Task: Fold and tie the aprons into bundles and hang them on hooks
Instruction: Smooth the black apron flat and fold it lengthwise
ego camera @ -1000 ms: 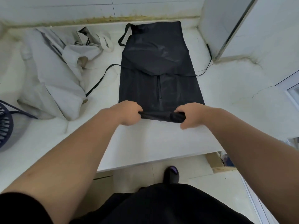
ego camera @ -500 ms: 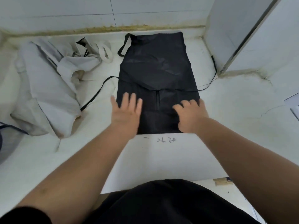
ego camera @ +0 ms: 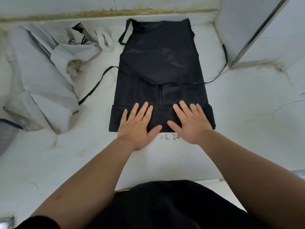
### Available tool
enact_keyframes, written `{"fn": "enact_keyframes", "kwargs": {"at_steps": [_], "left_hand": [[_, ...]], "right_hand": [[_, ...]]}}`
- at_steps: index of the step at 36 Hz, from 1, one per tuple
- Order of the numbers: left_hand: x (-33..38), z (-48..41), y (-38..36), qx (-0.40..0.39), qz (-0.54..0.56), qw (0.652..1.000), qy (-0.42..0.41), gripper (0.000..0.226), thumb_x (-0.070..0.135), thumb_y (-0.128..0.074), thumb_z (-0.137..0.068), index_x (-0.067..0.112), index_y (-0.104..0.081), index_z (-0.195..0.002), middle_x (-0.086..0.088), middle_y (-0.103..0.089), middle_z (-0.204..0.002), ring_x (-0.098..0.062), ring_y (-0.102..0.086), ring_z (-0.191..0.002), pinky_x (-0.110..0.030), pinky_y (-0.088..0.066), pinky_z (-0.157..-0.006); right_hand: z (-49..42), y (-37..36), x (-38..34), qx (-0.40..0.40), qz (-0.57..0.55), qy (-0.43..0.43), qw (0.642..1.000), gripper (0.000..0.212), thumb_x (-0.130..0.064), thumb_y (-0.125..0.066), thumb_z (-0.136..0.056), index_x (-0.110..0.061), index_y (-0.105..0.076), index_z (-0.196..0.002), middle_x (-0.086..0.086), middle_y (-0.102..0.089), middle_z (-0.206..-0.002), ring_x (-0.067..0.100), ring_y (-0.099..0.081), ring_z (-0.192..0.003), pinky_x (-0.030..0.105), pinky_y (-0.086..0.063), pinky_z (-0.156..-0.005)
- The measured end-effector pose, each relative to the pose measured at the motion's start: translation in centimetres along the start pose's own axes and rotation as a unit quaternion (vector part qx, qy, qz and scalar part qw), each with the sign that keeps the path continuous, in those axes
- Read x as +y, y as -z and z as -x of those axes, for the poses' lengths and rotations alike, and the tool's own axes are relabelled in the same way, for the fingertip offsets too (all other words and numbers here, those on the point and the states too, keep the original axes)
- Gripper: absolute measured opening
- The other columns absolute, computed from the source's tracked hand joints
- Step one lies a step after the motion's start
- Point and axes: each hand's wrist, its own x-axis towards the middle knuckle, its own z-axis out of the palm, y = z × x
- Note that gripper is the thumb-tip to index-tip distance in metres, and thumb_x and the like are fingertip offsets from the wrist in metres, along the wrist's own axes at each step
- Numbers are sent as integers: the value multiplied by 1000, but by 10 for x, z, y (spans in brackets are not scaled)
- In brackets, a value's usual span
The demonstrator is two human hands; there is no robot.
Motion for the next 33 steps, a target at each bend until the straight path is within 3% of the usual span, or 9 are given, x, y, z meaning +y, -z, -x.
{"fn": "enact_keyframes", "kwargs": {"at_steps": [5,9,19,24,26,33], "left_hand": [[14,-2,9,28,-65,997,-7,77,64,-18,-94,18,-3,-154,3,8,-161,-21,14,-147,-53,4,-117],[22,-7,8,14,-26,994,-101,64,47,-21,-101,20,3,-154,5,11,-161,-12,13,-147,-35,4,-118],[17,-5,4,-3,9,999,-53,74,63,-16,-94,24,5,-153,11,13,-160,-7,14,-146,-39,5,-120],[0,3,9,-24,-10,999,-30,99,82,-26,-79,26,7,-153,14,15,-159,-7,16,-145,-41,6,-120],[1,-1,17,-37,-19,999,-31,106,84,-36,-74,25,2,-154,14,11,-160,-8,11,-147,-42,2,-120],[6,-10,38,-25,-35,998,-38,92,68,-61,-72,26,-26,-147,9,-25,-149,-15,-28,-136,-40,-14,-116]], "right_hand": [[-2,7,-12,10,13,-1,1000,66,-55,-19,-97,-21,-5,-152,2,-2,-160,31,-8,-144,46,2,-119],[-5,10,-19,8,4,72,997,59,-39,-21,-101,-18,-4,-152,1,-1,-160,24,-11,-143,42,1,-119],[-8,6,-4,-8,-4,78,997,60,-51,-17,-99,-28,-2,-152,-1,0,-160,27,-6,-145,43,5,-119],[-10,11,3,-51,-13,97,994,96,-80,-34,-79,-29,2,-152,-1,7,-160,28,0,-146,43,6,-119],[-13,15,4,-60,8,109,992,104,-83,-39,-74,-27,2,-152,-1,5,-160,28,-4,-145,44,3,-119],[-15,37,4,-58,16,139,988,58,-55,-22,-98,-27,-24,-149,-5,-18,-158,19,-27,-141,43,-10,-118]]}}
